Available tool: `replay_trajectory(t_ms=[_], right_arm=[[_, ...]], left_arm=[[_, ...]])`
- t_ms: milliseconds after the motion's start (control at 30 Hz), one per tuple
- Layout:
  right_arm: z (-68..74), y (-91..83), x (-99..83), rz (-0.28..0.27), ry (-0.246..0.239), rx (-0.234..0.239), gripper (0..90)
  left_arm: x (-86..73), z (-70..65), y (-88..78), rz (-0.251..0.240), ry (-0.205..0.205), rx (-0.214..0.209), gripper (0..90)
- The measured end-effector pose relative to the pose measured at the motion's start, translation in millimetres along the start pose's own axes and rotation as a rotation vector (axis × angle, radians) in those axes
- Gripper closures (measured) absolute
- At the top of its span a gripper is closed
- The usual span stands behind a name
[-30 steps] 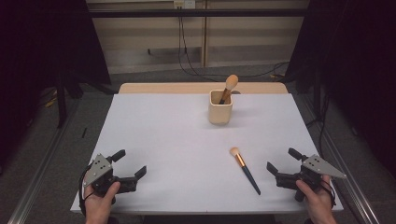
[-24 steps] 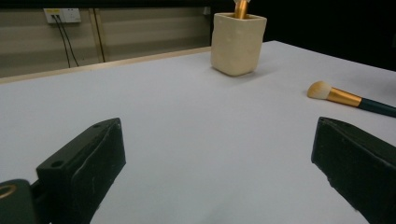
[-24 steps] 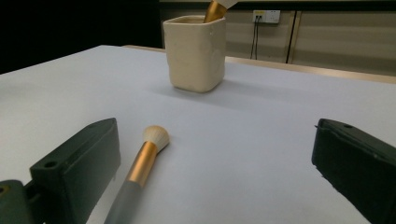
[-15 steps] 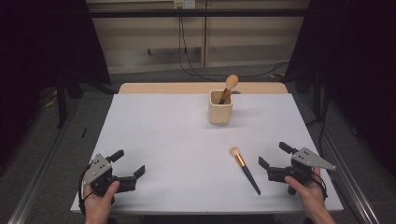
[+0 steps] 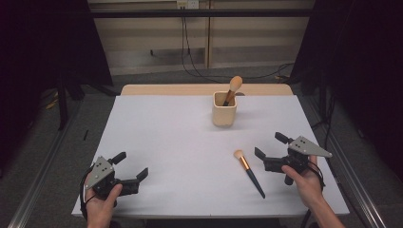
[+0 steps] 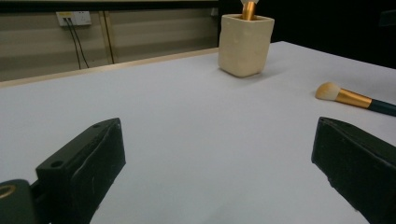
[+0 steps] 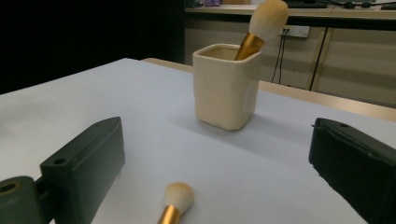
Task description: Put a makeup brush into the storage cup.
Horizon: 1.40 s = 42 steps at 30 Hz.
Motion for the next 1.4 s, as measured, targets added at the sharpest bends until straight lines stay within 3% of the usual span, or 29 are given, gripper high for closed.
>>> replay_trajectory(t_ms=[267, 533, 600, 733, 1100, 1400], right_arm=[[3.8, 32.9, 12.2, -0.02, 0.013, 0.028, 2.4], [13.0, 64.4, 18.4, 0.011, -0.025, 0.051, 2.7], [12.9, 69.6, 20.2, 0.011, -0.014, 0.053, 4.2], [9.5, 76.5, 24.1, 0.08, 0.014, 0.071, 5.4], [3.6, 78.6, 25.9, 0.13, 0.028, 0.089, 7.6], [-1.2, 77.2, 26.1, 0.314, 0.044, 0.133, 3.2]], left_arm=[[0.3, 1.3, -0.4, -0.002, -0.002, 0.002, 2.7], [0.4, 1.9, -1.9, -0.003, 0.011, 0.005, 2.7], [0.8, 1.9, -2.6, -0.008, 0.006, 0.005, 2.7], [1.6, 2.3, -4.7, -0.009, 0.006, 0.014, 2.7], [1.5, 1.6, -4.8, -0.008, 0.005, 0.016, 2.8], [0.5, 2.5, -4.0, 0.0, 0.011, 0.014, 2.8]])
Point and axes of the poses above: each handheld gripper's, and its own axes: y roughly forward along the jaws, x roughly out of its top, z roughly to its left, the point moved 2 cm from there along y, roughly forward along the jaws, and after that the axes turned 9 degrees about -z, right-handed, at the moved point
